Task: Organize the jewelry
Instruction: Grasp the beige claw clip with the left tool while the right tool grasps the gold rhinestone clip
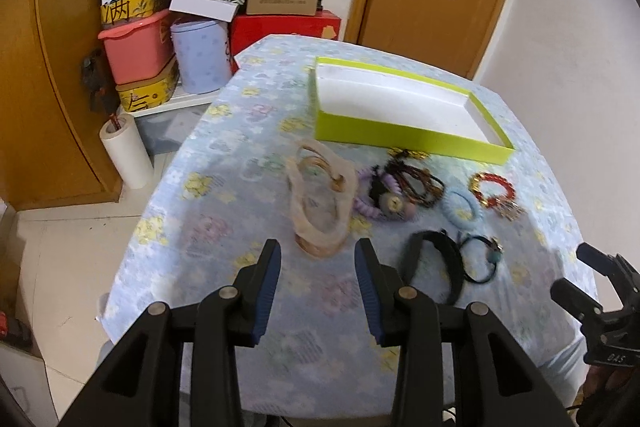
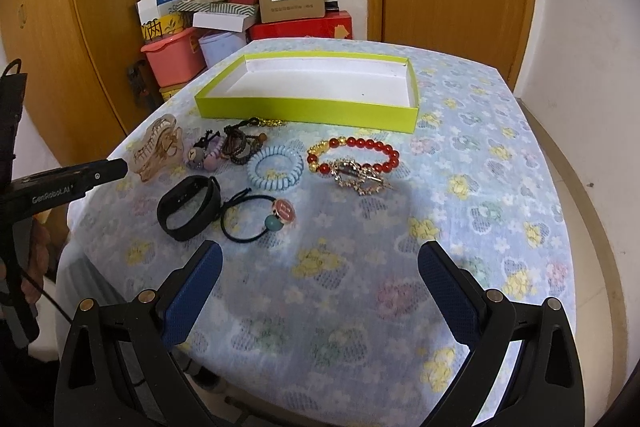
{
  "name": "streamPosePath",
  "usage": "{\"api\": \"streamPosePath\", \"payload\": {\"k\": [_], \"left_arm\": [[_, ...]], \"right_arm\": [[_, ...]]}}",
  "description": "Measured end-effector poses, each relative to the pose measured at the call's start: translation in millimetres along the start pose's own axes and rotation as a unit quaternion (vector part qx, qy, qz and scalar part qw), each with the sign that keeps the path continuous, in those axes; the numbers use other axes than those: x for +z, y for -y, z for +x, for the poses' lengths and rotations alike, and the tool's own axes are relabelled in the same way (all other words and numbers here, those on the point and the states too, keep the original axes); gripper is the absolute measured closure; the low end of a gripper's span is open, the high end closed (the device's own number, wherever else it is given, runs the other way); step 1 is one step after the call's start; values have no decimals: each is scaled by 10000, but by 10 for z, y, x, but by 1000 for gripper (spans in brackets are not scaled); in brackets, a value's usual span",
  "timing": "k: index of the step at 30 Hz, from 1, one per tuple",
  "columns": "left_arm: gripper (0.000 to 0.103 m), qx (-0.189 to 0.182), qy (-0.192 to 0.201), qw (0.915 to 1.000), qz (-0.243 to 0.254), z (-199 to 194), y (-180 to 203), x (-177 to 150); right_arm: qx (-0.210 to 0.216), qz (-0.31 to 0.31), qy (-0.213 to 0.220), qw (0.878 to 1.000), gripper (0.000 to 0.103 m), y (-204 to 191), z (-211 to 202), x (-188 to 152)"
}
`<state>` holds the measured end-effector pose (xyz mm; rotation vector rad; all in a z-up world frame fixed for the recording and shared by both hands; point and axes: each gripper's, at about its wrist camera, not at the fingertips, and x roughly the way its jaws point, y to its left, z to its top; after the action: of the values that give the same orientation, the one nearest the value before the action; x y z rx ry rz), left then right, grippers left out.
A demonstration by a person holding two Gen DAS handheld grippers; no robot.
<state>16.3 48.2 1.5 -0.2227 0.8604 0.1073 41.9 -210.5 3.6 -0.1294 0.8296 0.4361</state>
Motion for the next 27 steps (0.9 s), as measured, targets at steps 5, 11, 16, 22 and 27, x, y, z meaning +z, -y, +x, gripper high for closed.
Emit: {"api": "streamPosePath", "payload": {"k": [5, 11, 16, 22, 27], "left_arm": [[63, -62, -86, 9999, -89, 127, -60, 98], [47, -322, -117, 9994, 37, 249, 29, 146], [47, -227, -203, 9994, 152, 414, 56, 203], [48, -71, -239, 9995, 216, 561, 44, 248], [57, 61, -188, 9995, 258, 624, 37, 255]], "right_arm": [[58, -1, -19, 10000, 5, 18, 98, 73], [47, 42, -64, 10000, 5, 62, 210, 150], [34, 50, -112, 9999, 5, 136, 336, 215], [0, 106, -174, 9998, 20, 273, 520, 338], [28, 133, -316, 9994, 32, 366, 689, 398]]}}
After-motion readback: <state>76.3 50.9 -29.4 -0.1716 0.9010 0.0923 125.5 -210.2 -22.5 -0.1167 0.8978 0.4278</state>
